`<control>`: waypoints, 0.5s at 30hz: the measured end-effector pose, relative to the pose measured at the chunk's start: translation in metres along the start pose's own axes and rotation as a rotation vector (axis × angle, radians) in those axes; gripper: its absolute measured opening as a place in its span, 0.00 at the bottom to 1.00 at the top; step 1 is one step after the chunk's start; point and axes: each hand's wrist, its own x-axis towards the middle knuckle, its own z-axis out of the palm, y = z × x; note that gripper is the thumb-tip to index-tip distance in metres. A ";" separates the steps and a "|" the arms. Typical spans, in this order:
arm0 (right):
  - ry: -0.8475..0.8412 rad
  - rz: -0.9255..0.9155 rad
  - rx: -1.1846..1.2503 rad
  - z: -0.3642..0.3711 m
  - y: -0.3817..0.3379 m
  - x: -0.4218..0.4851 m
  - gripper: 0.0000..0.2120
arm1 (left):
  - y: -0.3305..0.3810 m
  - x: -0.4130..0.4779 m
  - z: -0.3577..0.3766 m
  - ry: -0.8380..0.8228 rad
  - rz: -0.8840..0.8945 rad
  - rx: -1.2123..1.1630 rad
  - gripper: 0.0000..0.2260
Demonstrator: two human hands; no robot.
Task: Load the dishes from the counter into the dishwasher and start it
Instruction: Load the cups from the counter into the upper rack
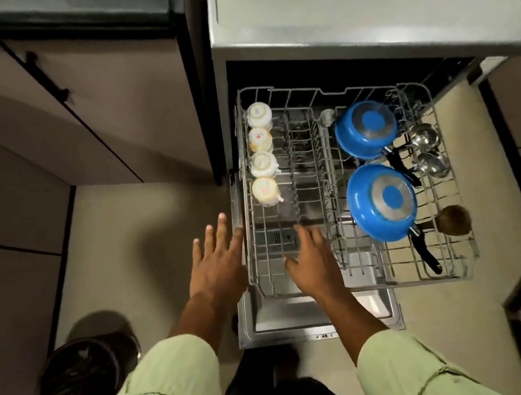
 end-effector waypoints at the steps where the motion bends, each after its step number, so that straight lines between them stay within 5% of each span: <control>1: -0.006 -0.010 -0.010 -0.002 -0.001 -0.007 0.32 | 0.003 -0.009 0.000 0.003 -0.007 -0.005 0.39; 8: 0.027 -0.150 -0.108 -0.037 -0.021 -0.055 0.35 | 0.030 -0.069 -0.025 0.102 0.011 0.026 0.42; 15: 0.146 -0.324 -0.063 -0.072 -0.061 -0.095 0.33 | 0.028 -0.129 -0.052 0.312 -0.052 0.021 0.34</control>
